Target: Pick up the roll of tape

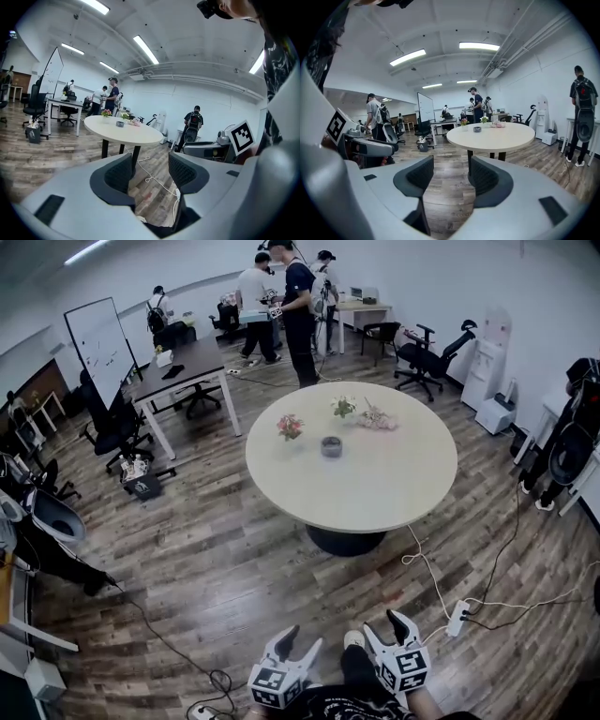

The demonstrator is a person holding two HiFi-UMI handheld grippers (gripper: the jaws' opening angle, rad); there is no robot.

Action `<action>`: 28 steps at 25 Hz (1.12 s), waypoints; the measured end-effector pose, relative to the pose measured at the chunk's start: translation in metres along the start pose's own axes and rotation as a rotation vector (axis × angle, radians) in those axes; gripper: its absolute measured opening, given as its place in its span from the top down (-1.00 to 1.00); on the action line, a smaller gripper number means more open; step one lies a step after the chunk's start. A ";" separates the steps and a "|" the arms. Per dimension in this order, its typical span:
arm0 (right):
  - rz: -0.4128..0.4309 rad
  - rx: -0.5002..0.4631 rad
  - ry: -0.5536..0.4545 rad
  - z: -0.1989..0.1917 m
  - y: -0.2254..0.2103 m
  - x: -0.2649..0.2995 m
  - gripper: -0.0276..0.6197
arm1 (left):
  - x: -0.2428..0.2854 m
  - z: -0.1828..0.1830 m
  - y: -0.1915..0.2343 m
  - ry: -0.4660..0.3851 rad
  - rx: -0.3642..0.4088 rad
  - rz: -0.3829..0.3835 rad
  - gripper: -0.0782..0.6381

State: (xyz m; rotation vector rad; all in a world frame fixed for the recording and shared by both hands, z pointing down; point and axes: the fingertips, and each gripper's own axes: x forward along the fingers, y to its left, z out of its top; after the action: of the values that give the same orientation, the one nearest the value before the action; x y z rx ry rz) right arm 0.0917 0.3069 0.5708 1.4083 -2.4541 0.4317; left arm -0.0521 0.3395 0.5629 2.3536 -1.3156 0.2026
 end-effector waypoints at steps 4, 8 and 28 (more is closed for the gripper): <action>0.059 -0.034 0.017 0.021 -0.024 0.042 0.14 | 0.036 0.022 0.014 -0.014 -0.016 0.042 0.06; 0.090 -0.077 0.013 0.047 -0.054 0.080 0.15 | 0.074 0.042 0.026 -0.028 -0.014 0.093 0.06; 0.160 -0.101 0.028 0.081 -0.173 0.153 0.18 | 0.214 0.080 0.013 -0.078 -0.101 0.127 0.08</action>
State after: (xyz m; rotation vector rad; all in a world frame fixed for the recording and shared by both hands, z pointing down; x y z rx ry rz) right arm 0.1601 0.0719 0.5753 1.1641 -2.5381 0.3532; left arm 0.0454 0.1326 0.5662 2.2159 -1.4785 0.0817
